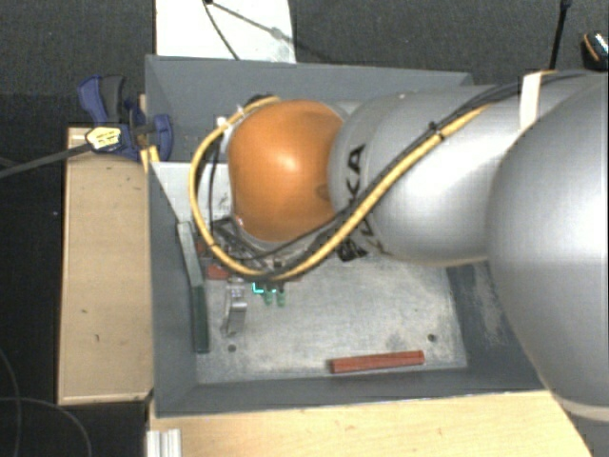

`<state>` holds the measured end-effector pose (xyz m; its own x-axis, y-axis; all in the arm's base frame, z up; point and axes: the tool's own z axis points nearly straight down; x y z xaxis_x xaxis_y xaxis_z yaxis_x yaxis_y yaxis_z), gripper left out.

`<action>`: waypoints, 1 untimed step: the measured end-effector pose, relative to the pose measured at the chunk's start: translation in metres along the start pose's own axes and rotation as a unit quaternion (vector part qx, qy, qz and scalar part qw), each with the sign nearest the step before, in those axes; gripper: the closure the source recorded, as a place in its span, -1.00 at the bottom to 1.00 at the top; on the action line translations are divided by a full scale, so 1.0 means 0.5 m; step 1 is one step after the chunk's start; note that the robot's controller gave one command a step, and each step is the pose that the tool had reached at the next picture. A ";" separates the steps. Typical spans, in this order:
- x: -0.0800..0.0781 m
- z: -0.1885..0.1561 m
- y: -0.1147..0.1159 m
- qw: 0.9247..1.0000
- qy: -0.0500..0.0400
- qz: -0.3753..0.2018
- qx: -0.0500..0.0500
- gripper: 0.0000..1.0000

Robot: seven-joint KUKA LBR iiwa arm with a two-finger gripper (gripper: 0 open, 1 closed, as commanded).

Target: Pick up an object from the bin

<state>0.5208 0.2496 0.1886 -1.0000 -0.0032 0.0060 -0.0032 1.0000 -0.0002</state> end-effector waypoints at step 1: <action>0.029 0.173 -0.093 0.999 0.001 0.053 0.002 -1.00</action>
Offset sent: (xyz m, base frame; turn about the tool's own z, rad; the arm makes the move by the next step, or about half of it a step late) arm -0.0132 -0.0439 -0.0822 0.1050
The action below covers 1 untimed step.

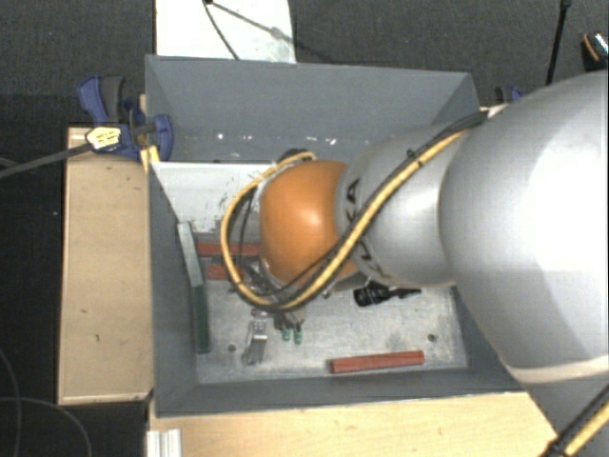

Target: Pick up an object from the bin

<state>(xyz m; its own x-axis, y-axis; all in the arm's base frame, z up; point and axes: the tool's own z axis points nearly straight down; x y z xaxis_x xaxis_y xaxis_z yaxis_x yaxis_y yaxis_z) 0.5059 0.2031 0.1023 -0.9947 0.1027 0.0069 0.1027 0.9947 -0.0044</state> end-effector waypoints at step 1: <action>-0.095 0.066 -0.190 0.997 -0.003 -0.079 0.000 -1.00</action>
Offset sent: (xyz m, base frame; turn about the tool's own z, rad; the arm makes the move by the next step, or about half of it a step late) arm 0.0362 -0.0947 -0.0323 -0.1654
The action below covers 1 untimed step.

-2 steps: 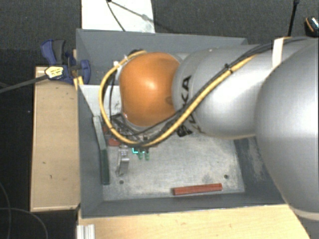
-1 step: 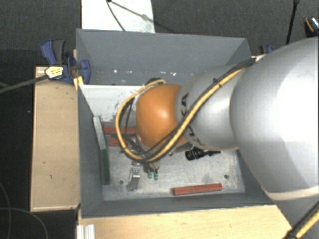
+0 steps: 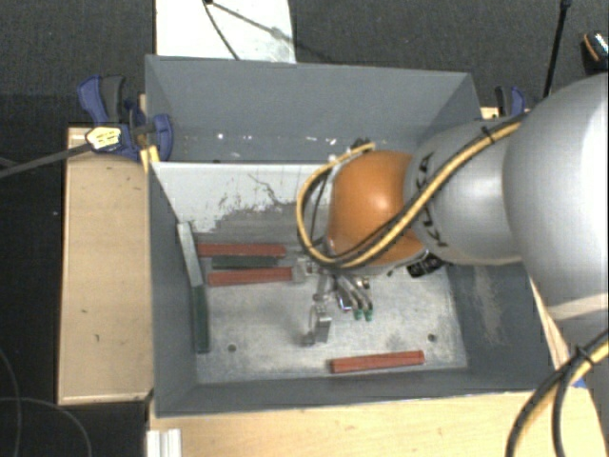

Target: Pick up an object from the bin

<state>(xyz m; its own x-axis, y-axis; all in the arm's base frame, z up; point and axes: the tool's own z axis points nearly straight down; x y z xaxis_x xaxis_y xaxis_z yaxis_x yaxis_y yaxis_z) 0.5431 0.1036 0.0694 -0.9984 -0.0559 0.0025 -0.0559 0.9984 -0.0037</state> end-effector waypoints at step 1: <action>-0.026 -0.002 -0.146 1.000 -0.004 0.006 0.000 -1.00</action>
Offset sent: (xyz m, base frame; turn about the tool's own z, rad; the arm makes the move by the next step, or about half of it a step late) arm 0.0155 -0.0664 0.0006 0.0037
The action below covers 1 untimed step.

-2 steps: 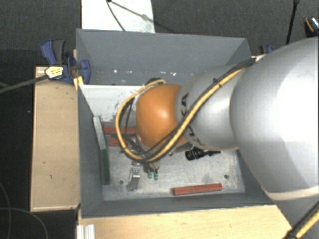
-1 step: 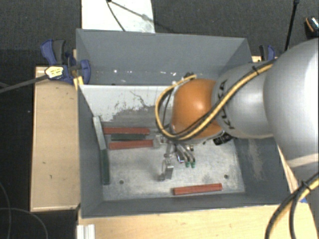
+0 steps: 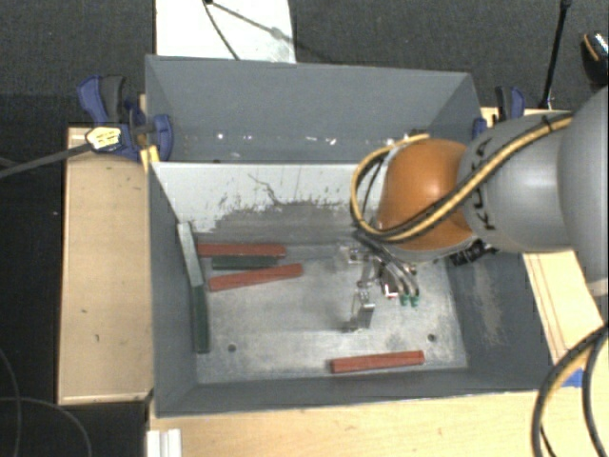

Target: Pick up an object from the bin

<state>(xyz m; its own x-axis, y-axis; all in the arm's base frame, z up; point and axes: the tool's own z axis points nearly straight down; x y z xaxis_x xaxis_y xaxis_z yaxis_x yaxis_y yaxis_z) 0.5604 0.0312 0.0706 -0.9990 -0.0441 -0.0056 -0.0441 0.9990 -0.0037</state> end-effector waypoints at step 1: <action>-0.026 -0.067 0.158 1.000 -0.001 0.018 -0.005 -1.00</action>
Offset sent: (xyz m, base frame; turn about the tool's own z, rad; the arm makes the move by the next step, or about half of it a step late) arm 0.0079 0.0738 0.0306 0.0425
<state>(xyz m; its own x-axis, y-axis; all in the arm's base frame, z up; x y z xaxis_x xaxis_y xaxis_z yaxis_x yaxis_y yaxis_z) 0.5697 0.1110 0.1040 -0.9999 -0.0079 -0.0074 -0.0079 1.0000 0.0058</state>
